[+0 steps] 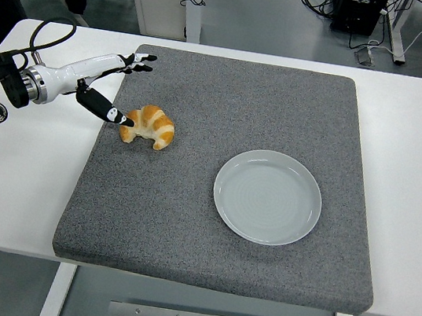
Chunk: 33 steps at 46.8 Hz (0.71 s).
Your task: Place the bread on the plate
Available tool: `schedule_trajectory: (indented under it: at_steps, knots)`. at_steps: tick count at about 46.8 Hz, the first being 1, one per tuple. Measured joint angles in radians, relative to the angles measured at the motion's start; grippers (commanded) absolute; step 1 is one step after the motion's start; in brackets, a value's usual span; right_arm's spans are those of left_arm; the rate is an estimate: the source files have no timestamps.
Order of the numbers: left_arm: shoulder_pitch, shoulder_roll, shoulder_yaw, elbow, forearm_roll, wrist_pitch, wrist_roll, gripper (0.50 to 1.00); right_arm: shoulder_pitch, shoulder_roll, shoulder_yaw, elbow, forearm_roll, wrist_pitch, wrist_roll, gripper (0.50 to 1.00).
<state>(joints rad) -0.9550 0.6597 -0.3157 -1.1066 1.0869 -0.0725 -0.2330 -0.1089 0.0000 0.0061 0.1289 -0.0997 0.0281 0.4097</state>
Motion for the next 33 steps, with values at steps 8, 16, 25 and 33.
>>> schedule_trajectory:
  at_steps: [8,16,25,33]
  knots:
    - [-0.002,-0.003,0.012,0.0,0.011,0.002,0.001,0.968,0.0,0.0,0.0,0.0,0.0,0.0,0.0,1.0]
    - [-0.002,-0.007,0.043,0.001,0.024,0.041,0.001,0.968,0.0,0.0,0.0,0.0,0.0,0.0,0.0,1.0]
    - [-0.038,-0.012,0.132,0.002,0.025,0.092,0.001,0.968,0.0,0.0,0.0,0.0,0.0,0.0,0.0,1.0]
    - [-0.047,-0.021,0.156,0.003,0.032,0.115,0.001,0.968,0.0,0.0,0.0,0.0,0.0,0.001,0.0,1.0]
